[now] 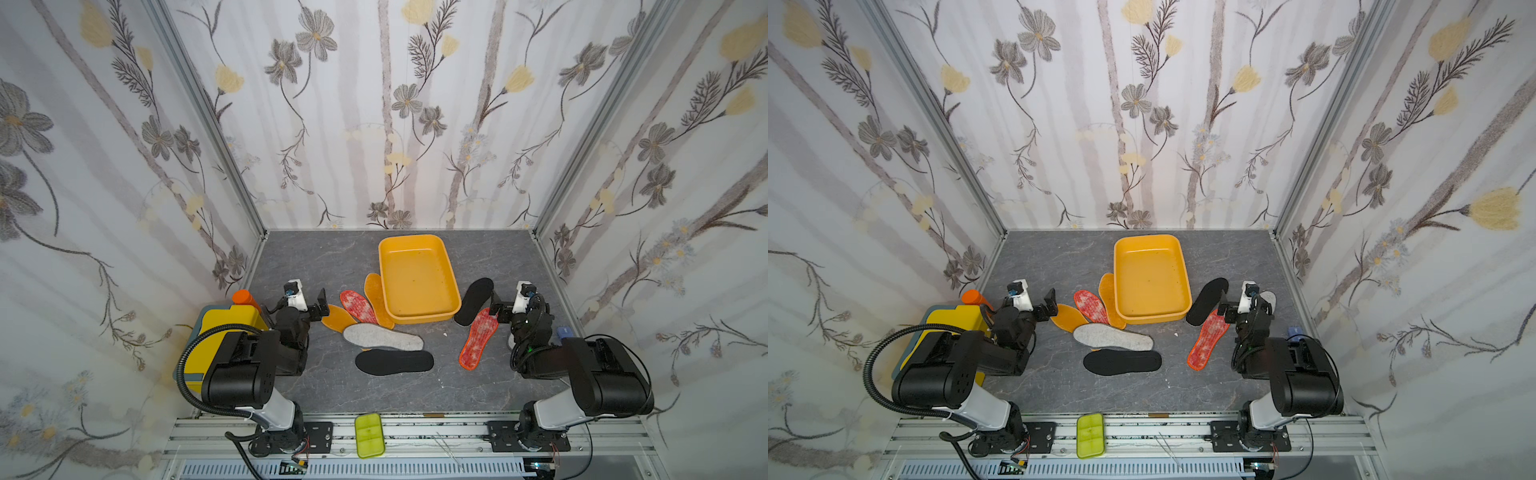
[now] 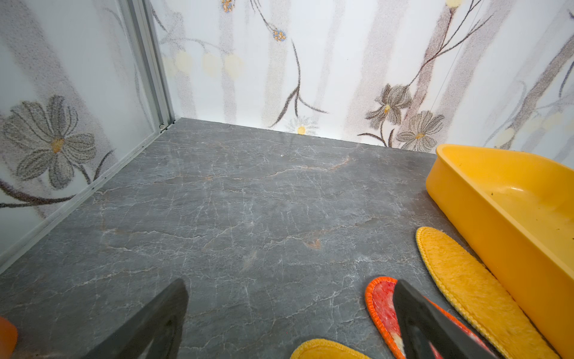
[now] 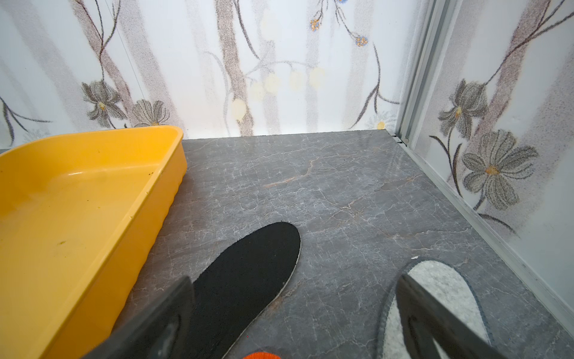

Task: Put the insoles into the storage box
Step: Pick up the insole from the center of the board.

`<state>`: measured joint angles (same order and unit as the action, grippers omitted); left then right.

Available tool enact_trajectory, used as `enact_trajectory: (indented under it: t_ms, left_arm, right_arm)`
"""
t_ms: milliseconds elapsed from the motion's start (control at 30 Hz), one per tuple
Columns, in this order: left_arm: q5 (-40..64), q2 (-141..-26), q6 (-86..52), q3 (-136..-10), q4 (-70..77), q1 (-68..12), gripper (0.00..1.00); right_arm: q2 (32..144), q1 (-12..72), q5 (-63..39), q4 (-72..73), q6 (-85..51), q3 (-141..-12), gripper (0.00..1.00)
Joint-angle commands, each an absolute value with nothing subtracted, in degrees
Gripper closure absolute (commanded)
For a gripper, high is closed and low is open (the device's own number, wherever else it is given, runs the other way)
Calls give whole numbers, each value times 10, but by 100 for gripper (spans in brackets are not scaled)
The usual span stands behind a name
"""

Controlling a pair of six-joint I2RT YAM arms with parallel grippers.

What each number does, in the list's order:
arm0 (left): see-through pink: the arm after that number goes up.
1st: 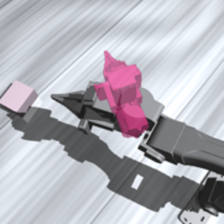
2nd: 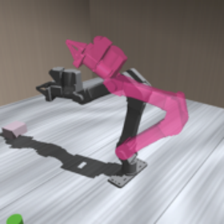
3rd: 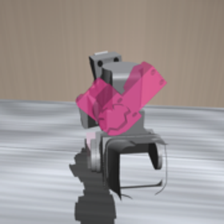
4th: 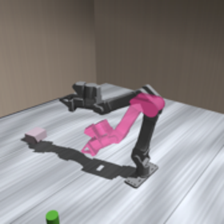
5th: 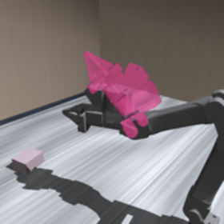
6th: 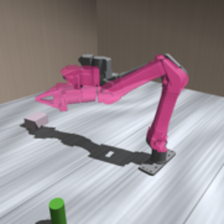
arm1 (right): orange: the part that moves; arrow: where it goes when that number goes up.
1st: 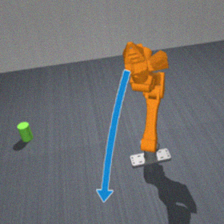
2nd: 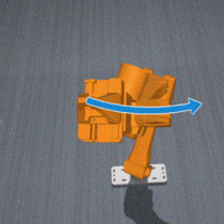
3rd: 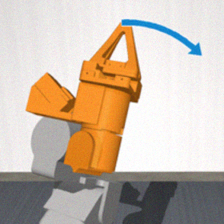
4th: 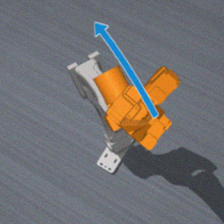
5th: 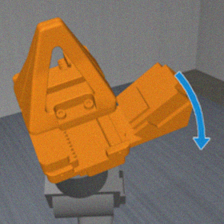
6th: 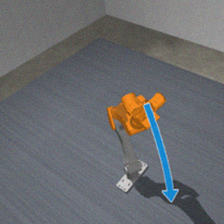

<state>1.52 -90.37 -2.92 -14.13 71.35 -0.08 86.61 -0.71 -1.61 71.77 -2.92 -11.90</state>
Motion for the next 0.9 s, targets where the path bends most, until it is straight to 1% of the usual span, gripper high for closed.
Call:
enact_trajectory:
  t_ms: [0,367,533,600,733,867]
  left_arm:
    - [16,-905,-22,-145,742,0,0]
    - [16,-905,-22,-146,741,0,0]
    - [22,-904,-25,-147,741,4,0]
    - [16,-888,-24,-161,703,2,0]
    - [-20,-806,-31,-226,536,-3,0]
    - [-45,-707,-99,-251,463,-4,0]
  right_arm:
    - [867,-7,-20,743,-19,-122,0]
    - [865,-7,-19,744,-19,-121,0]
    - [839,-12,8,729,-38,-117,0]
    - [830,-12,10,722,-38,-115,0]
    - [820,-12,8,729,-38,-108,0]
    - [788,-13,15,676,-39,-122,0]
